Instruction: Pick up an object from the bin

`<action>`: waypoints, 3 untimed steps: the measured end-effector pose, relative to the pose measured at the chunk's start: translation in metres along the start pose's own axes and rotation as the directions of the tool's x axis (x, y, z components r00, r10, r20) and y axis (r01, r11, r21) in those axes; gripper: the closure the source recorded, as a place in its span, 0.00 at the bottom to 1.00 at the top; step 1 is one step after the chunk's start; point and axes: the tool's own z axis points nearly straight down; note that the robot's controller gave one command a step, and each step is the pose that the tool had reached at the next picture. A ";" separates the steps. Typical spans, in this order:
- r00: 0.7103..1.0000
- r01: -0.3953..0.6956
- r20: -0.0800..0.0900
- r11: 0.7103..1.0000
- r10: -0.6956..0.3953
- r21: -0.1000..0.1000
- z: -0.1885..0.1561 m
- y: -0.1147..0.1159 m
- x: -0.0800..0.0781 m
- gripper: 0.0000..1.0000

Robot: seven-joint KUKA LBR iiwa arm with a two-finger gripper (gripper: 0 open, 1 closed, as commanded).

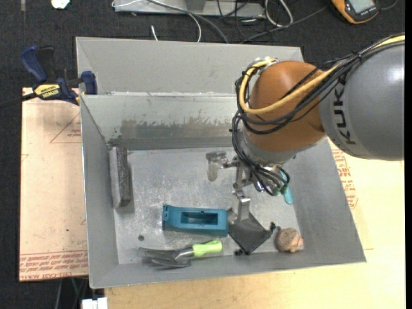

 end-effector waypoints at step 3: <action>1.000 -0.005 0.017 1.000 0.005 0.001 0.114 0.046 0.029 0.00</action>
Offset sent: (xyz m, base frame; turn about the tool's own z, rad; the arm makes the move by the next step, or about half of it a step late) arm -0.0429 0.0609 -0.0886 -0.0396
